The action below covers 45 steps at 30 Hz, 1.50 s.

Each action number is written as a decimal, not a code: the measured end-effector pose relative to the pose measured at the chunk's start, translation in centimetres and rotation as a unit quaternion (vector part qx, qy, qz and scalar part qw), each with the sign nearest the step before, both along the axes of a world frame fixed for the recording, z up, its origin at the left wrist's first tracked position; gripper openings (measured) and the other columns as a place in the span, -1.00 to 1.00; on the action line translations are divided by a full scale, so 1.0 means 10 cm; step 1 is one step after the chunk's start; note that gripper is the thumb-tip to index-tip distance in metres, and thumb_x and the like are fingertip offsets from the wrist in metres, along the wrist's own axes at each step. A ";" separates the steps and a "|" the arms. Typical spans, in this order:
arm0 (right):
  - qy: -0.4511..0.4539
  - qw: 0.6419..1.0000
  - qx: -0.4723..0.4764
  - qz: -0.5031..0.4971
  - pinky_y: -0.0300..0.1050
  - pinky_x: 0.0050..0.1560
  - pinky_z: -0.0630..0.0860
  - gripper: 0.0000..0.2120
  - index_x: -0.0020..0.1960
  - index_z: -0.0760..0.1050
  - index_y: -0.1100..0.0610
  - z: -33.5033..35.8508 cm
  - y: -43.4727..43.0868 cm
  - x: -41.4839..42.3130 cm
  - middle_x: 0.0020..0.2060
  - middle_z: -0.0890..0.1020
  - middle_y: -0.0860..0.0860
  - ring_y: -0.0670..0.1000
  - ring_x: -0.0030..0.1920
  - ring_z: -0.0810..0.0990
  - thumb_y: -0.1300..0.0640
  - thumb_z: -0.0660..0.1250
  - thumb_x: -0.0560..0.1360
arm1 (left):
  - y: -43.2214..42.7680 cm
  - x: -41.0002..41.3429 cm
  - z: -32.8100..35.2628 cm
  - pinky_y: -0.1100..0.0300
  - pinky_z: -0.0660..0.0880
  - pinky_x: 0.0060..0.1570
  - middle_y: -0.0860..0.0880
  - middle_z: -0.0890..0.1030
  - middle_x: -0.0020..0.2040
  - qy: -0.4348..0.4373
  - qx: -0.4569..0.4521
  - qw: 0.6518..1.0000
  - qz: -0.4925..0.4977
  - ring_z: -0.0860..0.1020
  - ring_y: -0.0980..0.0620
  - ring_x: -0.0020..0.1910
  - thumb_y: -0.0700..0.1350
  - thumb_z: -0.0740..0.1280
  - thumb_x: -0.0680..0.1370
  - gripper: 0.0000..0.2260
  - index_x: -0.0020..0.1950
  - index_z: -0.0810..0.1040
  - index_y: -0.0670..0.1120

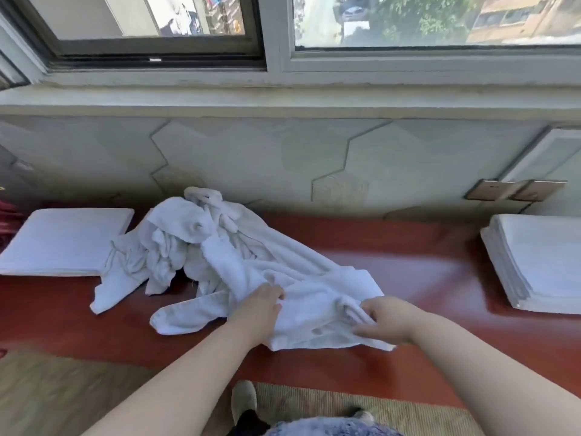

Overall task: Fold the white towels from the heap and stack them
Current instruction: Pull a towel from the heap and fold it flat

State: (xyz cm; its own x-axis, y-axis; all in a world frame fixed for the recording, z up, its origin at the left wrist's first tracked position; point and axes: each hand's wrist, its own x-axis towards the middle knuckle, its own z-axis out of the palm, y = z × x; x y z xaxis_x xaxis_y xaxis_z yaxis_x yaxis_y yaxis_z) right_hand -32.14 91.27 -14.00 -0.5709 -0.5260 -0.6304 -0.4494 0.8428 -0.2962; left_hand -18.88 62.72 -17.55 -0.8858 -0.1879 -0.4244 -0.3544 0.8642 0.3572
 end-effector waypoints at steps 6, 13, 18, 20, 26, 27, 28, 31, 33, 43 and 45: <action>0.089 0.993 -0.063 -0.044 0.01 -0.05 0.51 -0.62 -0.10 0.48 0.01 -0.05 -0.43 -0.14 -0.05 0.56 -0.08 0.00 -0.04 0.52 -0.28 0.13 0.60 | -0.50 -0.20 0.18 -0.15 0.10 0.51 0.01 0.15 0.62 -0.025 -0.284 0.958 -0.026 0.22 -0.13 0.51 0.04 0.21 0.60 -0.38 0.65 0.12 0.08; -0.044 0.999 -0.018 -0.020 -0.17 0.08 0.45 -0.26 0.58 0.19 -0.12 -0.11 -0.85 0.02 -0.06 0.53 -0.20 -0.06 0.03 0.56 -0.15 0.38 0.47 | -0.99 0.01 0.22 0.01 0.13 0.45 0.05 0.46 0.26 -0.020 -0.207 0.967 -0.147 0.35 -0.02 0.34 0.47 0.09 0.55 -0.40 0.19 0.60 0.03; -0.022 0.999 -0.020 -0.032 -0.09 0.26 0.47 -0.18 0.60 0.12 -0.28 -0.18 -1.01 -0.03 0.03 0.58 -0.17 -0.03 0.16 0.57 -0.51 0.25 0.43 | -1.29 0.37 0.38 0.16 0.32 -0.26 0.11 0.48 -0.22 0.007 -0.025 1.000 -0.002 0.46 0.08 -0.20 0.46 0.30 0.48 -0.54 -0.13 0.39 0.06; 0.027 0.999 0.021 0.007 -0.07 0.17 0.50 -0.38 0.50 0.25 -0.35 -0.23 -1.09 -0.08 0.11 0.58 -0.09 -0.01 0.17 0.55 -0.45 0.22 0.48 | -1.39 0.45 0.46 0.16 0.34 -0.28 0.09 0.50 -0.21 0.027 -0.002 0.999 0.037 0.46 0.11 -0.22 0.29 0.43 0.52 -0.64 -0.08 0.38 0.08; 0.116 0.982 0.038 0.143 -0.07 0.04 0.28 -0.88 -0.03 0.40 -0.11 -0.22 -1.25 -0.15 0.10 0.44 -0.10 0.06 0.25 0.37 -0.14 0.25 0.56 | -1.69 0.63 0.47 0.18 0.37 -0.27 0.08 0.54 -0.17 0.008 -0.039 0.998 0.054 0.50 0.11 -0.22 0.16 0.33 0.64 -0.79 -0.05 0.47 0.06; 0.110 0.983 0.030 0.141 -0.08 0.00 0.29 -0.87 -0.04 0.39 -0.08 -0.18 -1.26 -0.15 0.05 0.47 -0.11 0.05 0.17 0.40 -0.12 0.25 0.55 | -1.69 0.66 0.45 0.14 0.38 -0.27 0.07 0.53 -0.19 0.018 -0.042 0.997 0.065 0.50 0.09 -0.23 0.14 0.31 0.66 -0.78 -0.07 0.45 0.04; 0.102 0.986 0.034 0.131 -0.10 -0.07 0.27 -0.87 -0.02 0.38 -0.06 -0.16 -1.27 -0.16 -0.04 0.50 -0.10 0.05 0.06 0.43 -0.10 0.24 0.56 | -1.67 0.69 0.43 0.11 0.39 -0.26 0.07 0.52 -0.20 0.031 -0.037 0.996 0.081 0.49 0.07 -0.23 0.11 0.29 0.67 -0.79 -0.07 0.42 0.04; 0.101 0.989 0.038 0.102 -0.12 -0.23 0.28 -0.74 0.08 0.32 -0.04 -0.10 -1.25 -0.19 -0.21 0.52 -0.09 0.07 -0.08 0.47 -0.20 0.23 0.56 | -1.57 0.68 0.42 0.05 0.41 -0.28 0.00 0.53 -0.22 0.054 -0.010 0.986 0.158 0.48 0.02 -0.26 0.01 0.23 0.71 -0.84 -0.05 0.34 0.05; 0.087 0.991 0.049 0.093 -0.05 -0.17 0.45 -0.59 0.17 0.34 -0.10 -0.01 -1.17 -0.25 -0.18 0.52 -0.12 0.05 -0.07 0.52 -0.35 0.24 0.51 | -1.49 0.62 0.46 0.06 0.41 -0.29 0.00 0.56 -0.20 0.063 -0.011 0.982 0.175 0.51 0.02 -0.26 0.01 0.19 0.72 -0.91 0.03 0.36 0.08; 0.033 0.954 0.276 0.115 -0.01 0.04 0.37 -0.48 0.12 0.56 -0.05 0.20 0.15 -0.13 -0.12 0.59 -0.10 0.03 -0.01 0.57 -0.44 0.14 0.51 | -1.07 -0.13 0.50 0.09 0.50 -0.15 0.09 0.59 -0.22 0.050 -0.012 0.995 0.084 0.53 0.14 -0.18 0.31 0.27 0.61 -0.67 -0.13 0.55 0.09; 0.024 0.965 0.248 0.085 -0.02 -0.13 0.44 -0.59 0.16 0.52 -0.02 0.13 0.34 -0.07 -0.18 0.60 -0.03 0.08 -0.13 0.59 -0.29 0.11 0.60 | -0.90 -0.29 0.45 0.11 0.46 -0.20 0.10 0.58 -0.21 0.048 -0.026 0.997 0.055 0.53 0.15 -0.17 0.31 0.22 0.63 -0.67 -0.13 0.54 0.11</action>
